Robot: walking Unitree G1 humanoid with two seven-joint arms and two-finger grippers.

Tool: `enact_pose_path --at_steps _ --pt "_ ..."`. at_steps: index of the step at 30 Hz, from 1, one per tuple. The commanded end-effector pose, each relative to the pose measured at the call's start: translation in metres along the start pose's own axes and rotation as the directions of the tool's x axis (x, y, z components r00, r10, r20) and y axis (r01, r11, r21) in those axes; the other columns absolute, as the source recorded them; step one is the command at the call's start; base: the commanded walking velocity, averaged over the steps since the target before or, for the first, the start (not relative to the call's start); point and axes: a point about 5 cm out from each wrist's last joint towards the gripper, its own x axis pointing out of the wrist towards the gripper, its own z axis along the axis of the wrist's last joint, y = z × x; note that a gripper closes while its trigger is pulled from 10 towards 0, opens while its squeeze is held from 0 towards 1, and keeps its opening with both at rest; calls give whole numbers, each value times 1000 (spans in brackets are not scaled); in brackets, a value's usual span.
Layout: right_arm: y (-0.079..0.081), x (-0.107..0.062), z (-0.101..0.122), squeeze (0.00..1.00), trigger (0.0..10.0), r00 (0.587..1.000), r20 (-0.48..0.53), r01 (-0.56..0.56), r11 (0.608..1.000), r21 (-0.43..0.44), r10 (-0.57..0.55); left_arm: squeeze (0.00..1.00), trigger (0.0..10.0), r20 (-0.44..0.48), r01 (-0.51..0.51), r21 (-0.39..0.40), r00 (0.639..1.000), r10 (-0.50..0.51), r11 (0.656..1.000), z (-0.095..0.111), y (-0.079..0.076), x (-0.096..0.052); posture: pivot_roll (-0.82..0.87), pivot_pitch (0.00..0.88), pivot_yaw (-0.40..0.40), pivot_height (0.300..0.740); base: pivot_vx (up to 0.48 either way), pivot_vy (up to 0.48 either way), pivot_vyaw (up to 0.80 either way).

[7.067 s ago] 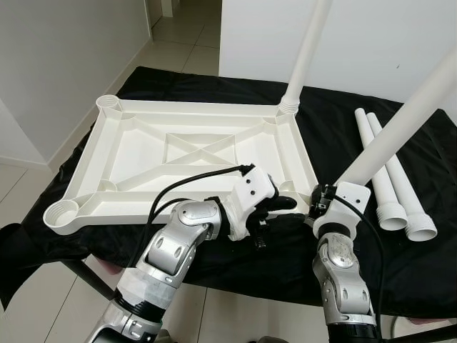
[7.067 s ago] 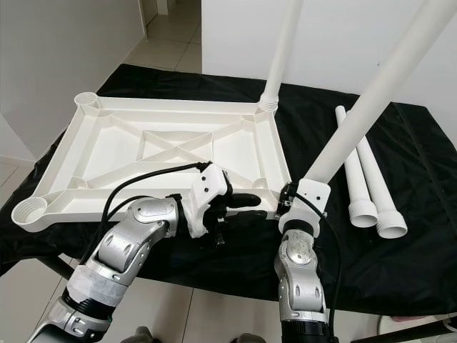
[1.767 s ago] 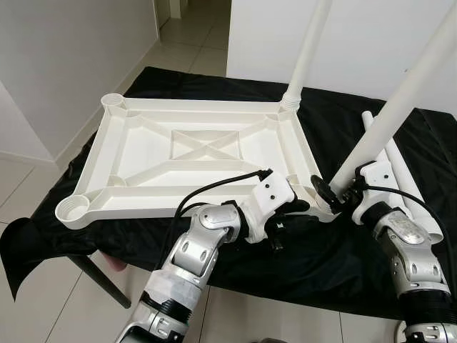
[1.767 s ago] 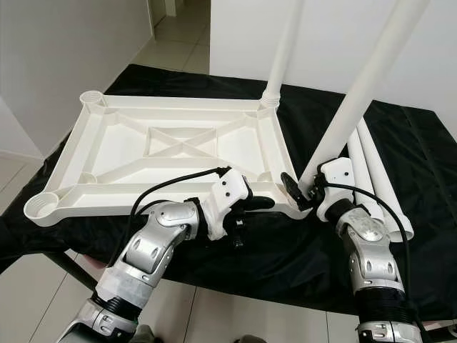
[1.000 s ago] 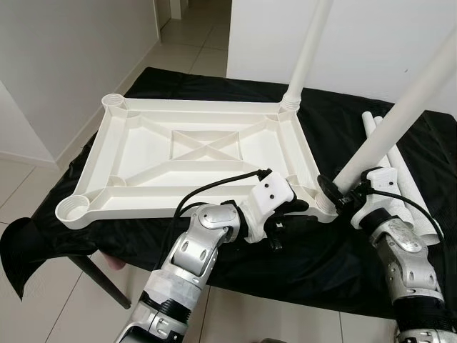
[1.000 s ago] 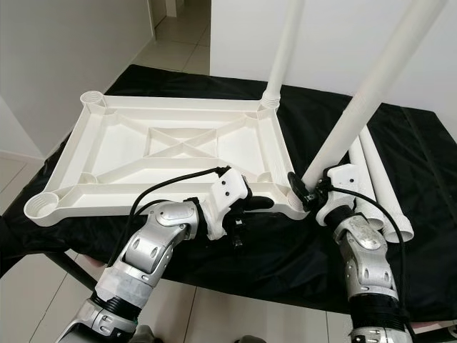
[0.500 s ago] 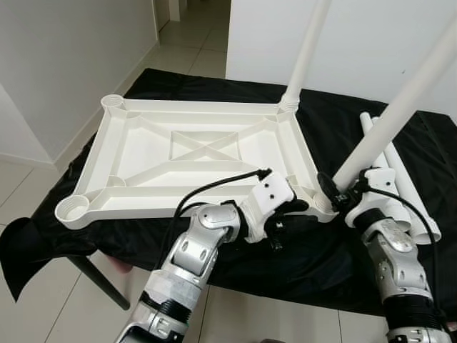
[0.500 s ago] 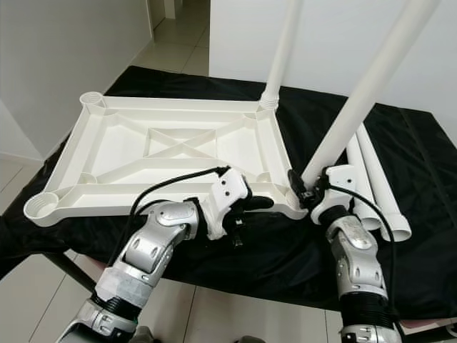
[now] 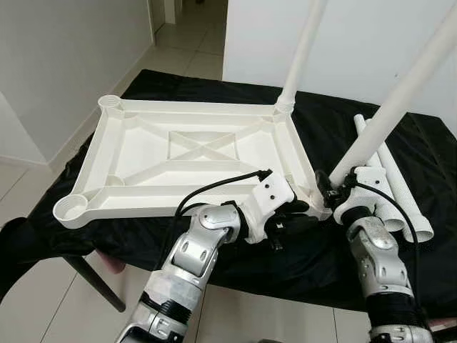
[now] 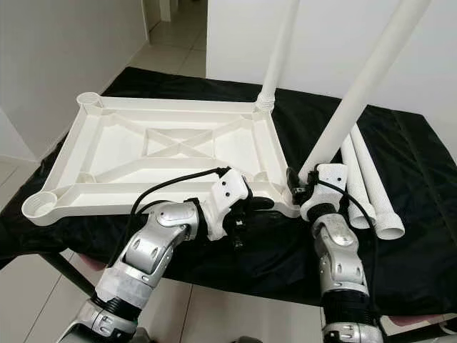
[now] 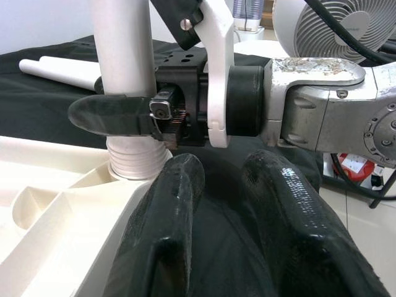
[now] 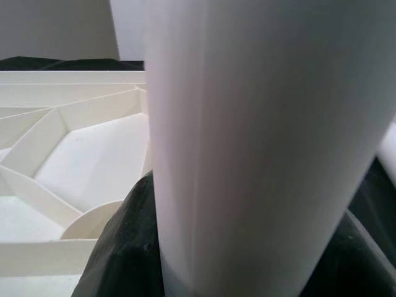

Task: Building children table

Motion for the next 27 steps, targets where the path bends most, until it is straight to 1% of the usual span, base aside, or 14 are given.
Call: enact_pose_path --at_steps 1,2,4,5,6,7,9,11,14,21,23,24,26,27 --pt "-3 -8 -27 0 10000 989 -142 54 998 16 -51 0 10000 2 -137 2 991 137 991 2 5 -1 18 0 -42 740 0 0 0" --pt "2 -9 -25 0 10000 982 -127 144 989 25 -139 0 10000 2 -138 1 990 138 990 1 5 -1 14 3 -46 740 0 0 0" --pt "20 -14 -19 0 10000 946 -121 316 941 121 -302 0 10000 0 -142 -2 990 142 990 1 5 -2 14 8 -47 740 0 0 0" --pt "20 -14 -19 0 10000 946 -121 316 941 121 -302 0 10000 0 -142 -2 990 142 990 1 5 -2 14 8 -47 740 0 0 0" --pt "24 -17 -15 0 10000 918 -111 392 911 130 -380 0 10000 -1 -143 -3 990 143 990 1 5 -2 14 9 -46 740 0 0 0" --pt "24 -17 -15 0 10000 918 -111 392 911 130 -380 0 10000 -1 -143 -3 990 143 990 1 5 -2 14 9 -46 740 0 0 0" --pt "29 -20 -12 0 10000 892 -113 451 880 150 -438 0 10000 -1 -146 -4 989 146 989 1 6 -3 16 10 -47 740 0 0 0" --pt "29 -20 -12 0 10000 892 -113 451 880 150 -438 0 10000 -1 -146 -4 989 146 989 1 6 -3 16 10 -47 740 0 0 0" --pt "38 -20 -12 0 10000 898 -118 437 885 157 -423 0 10000 -1 -149 -5 989 149 989 1 7 -3 11 12 -41 740 0 0 0" --pt "39 -19 -13 0 10000 906 -122 421 895 151 -405 0 10000 -1 -147 -2 989 147 989 1 8 -4 10 13 -35 740 0 0 0" --pt "42 -19 -10 0 10000 936 -85 353 921 166 -343 0 10000 -2 -147 0 989 147 989 2 8 -4 10 14 -35 740 0 0 0" --pt "41 -19 -7 204 10000 942 -59 336 929 156 -331 0 10000 -3 -148 0 989 148 989 2 8 -4 10 14 -35 740 0 0 0" --pt "41 -19 -7 204 10000 942 -59 336 929 156 -331 0 10000 -3 -148 0 989 148 989 2 8 -4 10 14 -35 740 0 0 0" --pt "39 -21 -1 1000 10000 961 -4 273 948 160 -276 0 10000 -4 -149 0 989 149 989 2 8 -4 13 17 -35 740 0 0 0"
